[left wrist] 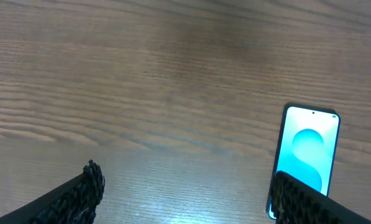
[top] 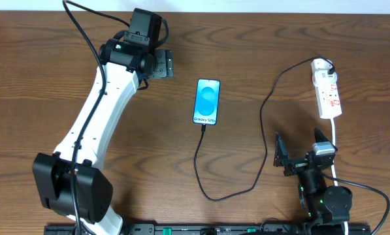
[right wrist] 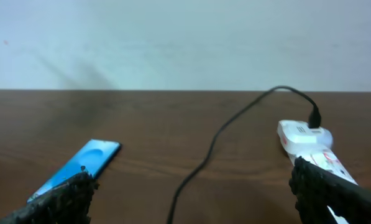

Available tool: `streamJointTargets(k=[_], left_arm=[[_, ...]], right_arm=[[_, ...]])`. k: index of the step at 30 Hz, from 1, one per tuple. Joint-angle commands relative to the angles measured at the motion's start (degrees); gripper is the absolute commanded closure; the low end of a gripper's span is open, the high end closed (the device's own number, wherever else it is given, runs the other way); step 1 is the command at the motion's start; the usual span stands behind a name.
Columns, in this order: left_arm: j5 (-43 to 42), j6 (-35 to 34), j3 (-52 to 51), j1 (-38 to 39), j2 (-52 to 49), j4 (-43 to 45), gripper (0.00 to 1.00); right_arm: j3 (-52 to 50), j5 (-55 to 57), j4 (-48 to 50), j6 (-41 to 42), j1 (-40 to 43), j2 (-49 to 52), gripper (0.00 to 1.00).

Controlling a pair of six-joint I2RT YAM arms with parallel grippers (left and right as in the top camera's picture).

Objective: Plug charger to phone and switch on socket

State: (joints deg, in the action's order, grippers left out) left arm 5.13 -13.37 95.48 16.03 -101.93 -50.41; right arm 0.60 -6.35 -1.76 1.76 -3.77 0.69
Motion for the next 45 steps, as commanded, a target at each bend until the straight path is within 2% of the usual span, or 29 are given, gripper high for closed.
streamJointTargets(k=[1,11,45], left_arm=[[1.2,-0.2,-0.3,0.0,-0.4,-0.1,0.13],[1.2,-0.2,-0.3,0.0,-0.4,-0.1,0.13],[1.2,-0.2,-0.3,0.0,-0.4,-0.1,0.13]], right_arm=[[-0.3,1.7,-1.9,-3.4,-0.1,-0.4,0.01],[-0.3,4.9,-2.8,-4.6,0.0,-0.4,0.01],[-0.3,5.1,-2.6,-4.6,0.1,-0.4,0.01]])
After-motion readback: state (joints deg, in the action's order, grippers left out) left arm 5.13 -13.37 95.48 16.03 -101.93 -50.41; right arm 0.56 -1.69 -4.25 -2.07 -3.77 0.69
